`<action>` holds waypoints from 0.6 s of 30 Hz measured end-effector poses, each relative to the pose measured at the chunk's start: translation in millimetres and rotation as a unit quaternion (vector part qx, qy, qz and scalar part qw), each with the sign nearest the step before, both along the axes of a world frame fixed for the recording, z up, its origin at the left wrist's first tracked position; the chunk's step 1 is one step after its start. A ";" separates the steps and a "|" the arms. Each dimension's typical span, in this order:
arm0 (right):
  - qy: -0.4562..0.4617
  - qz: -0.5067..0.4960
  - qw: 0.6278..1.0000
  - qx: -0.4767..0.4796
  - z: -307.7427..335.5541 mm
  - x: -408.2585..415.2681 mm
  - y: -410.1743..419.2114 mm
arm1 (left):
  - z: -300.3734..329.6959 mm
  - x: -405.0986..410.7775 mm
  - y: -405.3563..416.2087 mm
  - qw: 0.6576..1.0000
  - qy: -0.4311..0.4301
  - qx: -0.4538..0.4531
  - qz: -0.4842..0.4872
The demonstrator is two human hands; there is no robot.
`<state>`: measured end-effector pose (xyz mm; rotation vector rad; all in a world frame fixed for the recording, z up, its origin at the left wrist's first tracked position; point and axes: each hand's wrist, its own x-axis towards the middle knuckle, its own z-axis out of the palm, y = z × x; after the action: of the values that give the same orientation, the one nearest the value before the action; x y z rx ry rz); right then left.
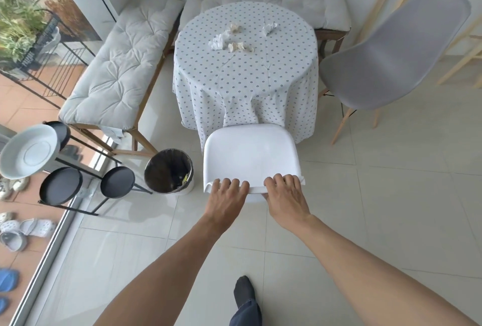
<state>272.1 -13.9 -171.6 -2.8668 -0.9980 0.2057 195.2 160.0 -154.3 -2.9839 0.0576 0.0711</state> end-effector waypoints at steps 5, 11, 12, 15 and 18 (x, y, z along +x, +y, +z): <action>-0.005 -0.018 1.000 0.008 -2.2 36.1 32.8 | 2.4 40.4 32.5 1.000 0.008 0.010 -0.003; -0.004 -0.037 0.999 0.007 -5.4 79.2 71.3 | 2.4 89.2 70.8 1.000 0.027 0.002 -0.001; -0.003 -0.040 0.999 0.007 -5.7 86.0 77.2 | 1.9 97.2 76.8 1.000 0.030 0.001 -0.004; -0.007 -0.046 0.999 0.010 -7.1 105.8 93.0 | -1.3 120.4 93.1 0.999 0.034 0.005 -0.006; -0.012 -0.049 0.999 0.012 -7.5 125.1 105.8 | -5.4 142.5 105.5 0.999 0.036 0.000 0.003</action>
<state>397.2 91.8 -179.2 -2.8941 -0.8553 0.1516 337.7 265.4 -159.7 -2.9810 0.0563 0.1789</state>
